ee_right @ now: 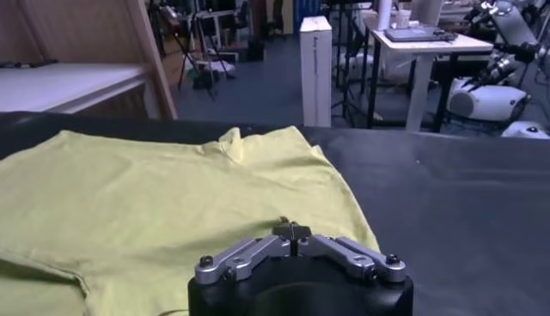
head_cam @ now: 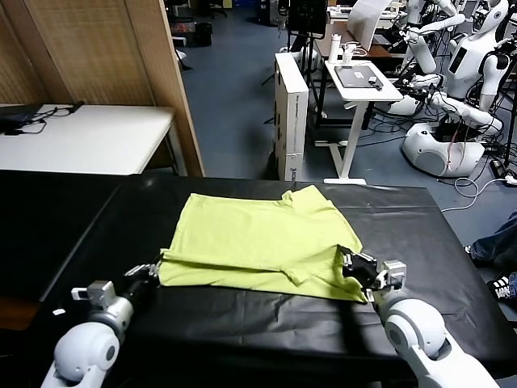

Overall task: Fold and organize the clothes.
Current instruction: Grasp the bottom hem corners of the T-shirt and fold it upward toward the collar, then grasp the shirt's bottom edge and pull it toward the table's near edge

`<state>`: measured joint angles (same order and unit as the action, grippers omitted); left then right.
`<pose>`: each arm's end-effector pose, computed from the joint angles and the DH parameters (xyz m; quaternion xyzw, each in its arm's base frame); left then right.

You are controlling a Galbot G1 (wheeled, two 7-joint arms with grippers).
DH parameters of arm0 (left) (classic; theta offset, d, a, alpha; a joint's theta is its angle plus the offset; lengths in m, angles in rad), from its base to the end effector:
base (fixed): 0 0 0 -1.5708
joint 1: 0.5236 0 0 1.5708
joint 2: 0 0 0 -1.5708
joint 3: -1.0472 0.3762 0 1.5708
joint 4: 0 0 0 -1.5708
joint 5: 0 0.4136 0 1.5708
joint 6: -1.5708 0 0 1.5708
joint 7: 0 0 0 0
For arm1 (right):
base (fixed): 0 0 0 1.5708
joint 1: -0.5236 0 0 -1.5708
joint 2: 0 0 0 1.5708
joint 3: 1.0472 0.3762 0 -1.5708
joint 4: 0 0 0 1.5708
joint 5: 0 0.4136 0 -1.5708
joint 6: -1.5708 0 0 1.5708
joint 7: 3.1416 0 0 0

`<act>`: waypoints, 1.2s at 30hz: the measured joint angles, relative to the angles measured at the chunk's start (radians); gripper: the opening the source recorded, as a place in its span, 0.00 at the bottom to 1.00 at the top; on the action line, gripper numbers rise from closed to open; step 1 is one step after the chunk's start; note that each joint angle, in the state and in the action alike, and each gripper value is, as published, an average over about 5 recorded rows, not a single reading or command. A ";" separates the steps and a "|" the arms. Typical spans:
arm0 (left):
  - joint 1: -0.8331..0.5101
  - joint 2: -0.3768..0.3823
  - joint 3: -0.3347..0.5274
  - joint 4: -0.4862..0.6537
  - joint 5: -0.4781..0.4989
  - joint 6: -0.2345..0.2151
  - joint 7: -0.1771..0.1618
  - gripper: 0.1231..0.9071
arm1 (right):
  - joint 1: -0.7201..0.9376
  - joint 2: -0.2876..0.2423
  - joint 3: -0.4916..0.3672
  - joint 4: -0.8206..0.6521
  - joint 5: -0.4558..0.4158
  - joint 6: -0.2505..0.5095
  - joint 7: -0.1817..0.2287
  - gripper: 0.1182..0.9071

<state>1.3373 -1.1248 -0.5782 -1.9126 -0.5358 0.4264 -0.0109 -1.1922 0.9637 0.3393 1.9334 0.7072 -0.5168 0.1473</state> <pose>0.3141 0.1217 -0.3079 -0.0537 -0.9791 0.0346 0.1930 0.3431 -0.0727 -0.2814 0.1197 -0.9640 -0.0135 0.2370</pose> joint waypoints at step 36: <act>0.181 -0.061 -0.046 -0.100 0.049 0.015 -0.009 0.78 | -0.378 -0.097 0.216 0.187 0.003 -0.017 -0.057 0.65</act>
<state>1.5180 -1.1859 -0.6240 -2.0126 -0.4867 0.4416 -0.0203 -1.5700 0.8671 0.5553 2.1209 0.7101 -0.5342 0.0899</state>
